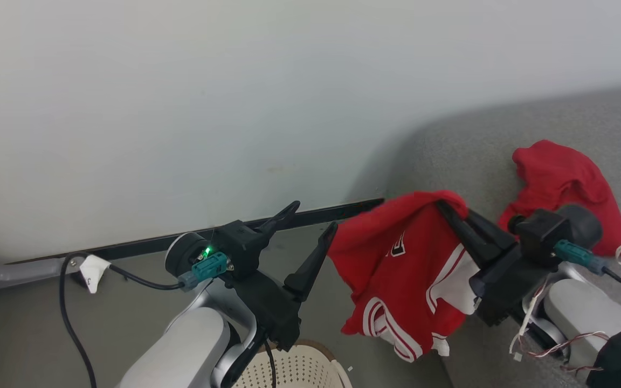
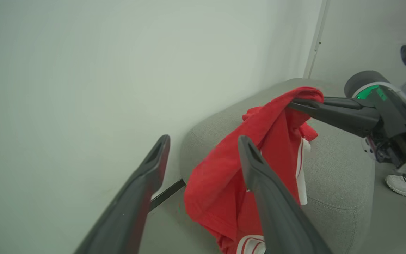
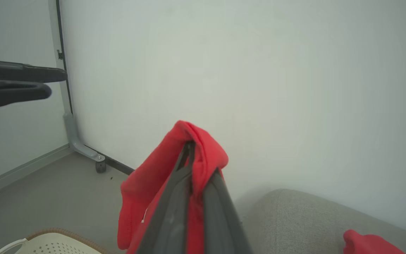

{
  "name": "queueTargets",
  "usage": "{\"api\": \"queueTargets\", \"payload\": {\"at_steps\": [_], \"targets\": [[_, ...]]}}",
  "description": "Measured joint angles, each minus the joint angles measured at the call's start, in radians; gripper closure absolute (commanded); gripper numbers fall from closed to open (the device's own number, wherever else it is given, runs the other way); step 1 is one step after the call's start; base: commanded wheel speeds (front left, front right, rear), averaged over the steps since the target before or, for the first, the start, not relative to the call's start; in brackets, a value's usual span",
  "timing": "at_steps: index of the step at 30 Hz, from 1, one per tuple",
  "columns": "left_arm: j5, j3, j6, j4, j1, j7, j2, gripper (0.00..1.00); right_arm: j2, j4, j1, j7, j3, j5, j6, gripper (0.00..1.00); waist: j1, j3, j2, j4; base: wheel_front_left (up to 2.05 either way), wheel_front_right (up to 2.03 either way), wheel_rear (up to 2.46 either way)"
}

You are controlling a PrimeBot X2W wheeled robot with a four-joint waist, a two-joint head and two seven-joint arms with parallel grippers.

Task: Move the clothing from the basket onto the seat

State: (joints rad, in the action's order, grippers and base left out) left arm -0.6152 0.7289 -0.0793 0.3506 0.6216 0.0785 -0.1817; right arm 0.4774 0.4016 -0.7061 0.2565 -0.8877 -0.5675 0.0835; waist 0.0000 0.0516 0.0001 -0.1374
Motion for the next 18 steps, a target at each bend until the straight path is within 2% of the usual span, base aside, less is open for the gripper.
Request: {"api": "queueTargets", "payload": {"at_steps": [12, 18], "targets": [[0.005, 0.035, -0.002, -0.066, -0.062, 0.030, -0.017, 0.00, 0.138, -0.145, 0.055, 0.000, 0.106, 0.050, -0.075, 1.00, 0.0000, 0.000, -0.0001, -0.079, 0.00, 0.00, 0.00], [0.009, 0.053, -0.009, -0.093, -0.086, 0.040, -0.019, 0.00, 0.182, -0.203, 0.089, 0.000, 0.141, 0.062, -0.098, 1.00, 0.0001, 0.001, 0.0000, -0.131, 0.00, 0.00, 0.00]]}}
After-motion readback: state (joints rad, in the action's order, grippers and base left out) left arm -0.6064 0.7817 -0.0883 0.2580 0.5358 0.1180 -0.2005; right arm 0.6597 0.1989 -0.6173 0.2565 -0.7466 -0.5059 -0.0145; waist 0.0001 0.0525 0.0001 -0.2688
